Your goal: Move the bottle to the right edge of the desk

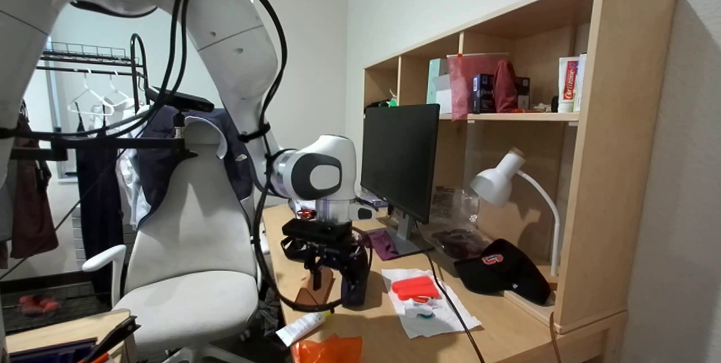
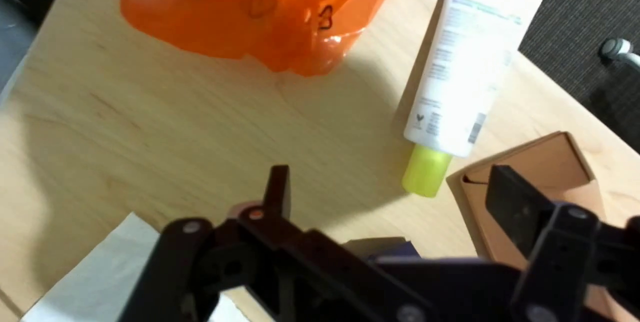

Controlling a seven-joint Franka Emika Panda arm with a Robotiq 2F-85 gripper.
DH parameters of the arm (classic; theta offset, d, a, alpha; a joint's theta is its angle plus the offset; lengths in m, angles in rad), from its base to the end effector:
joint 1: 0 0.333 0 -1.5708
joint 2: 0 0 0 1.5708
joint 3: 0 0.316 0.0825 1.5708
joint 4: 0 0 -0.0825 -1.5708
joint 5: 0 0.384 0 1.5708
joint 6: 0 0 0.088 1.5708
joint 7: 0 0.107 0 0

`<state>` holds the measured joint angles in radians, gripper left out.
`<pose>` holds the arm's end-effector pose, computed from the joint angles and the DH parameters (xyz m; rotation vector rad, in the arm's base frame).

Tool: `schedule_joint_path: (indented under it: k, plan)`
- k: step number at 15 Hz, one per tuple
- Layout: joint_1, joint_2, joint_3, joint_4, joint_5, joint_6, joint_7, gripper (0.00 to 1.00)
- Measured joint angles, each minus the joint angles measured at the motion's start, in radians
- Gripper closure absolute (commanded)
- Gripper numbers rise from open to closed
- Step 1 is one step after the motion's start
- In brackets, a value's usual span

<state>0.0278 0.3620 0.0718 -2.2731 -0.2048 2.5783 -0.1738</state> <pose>0.5260 0.0572 0.1921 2.9877 0.6771 -0.0866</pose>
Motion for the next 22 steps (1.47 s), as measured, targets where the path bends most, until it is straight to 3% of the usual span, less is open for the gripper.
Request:
schedule_joint_path:
  k: [3, 6, 13, 22]
  plan:
    - [-0.012, 0.063, 0.002, -0.047, 0.01, 0.164, -0.003, 0.0]
    - [-0.015, 0.116, 0.008, -0.043, 0.011, 0.24, -0.016, 0.0]
    - [-0.033, 0.177, 0.073, 0.028, 0.046, 0.253, -0.042, 0.0]
    - [-0.038, 0.232, 0.076, 0.089, 0.109, 0.25, -0.034, 0.0]
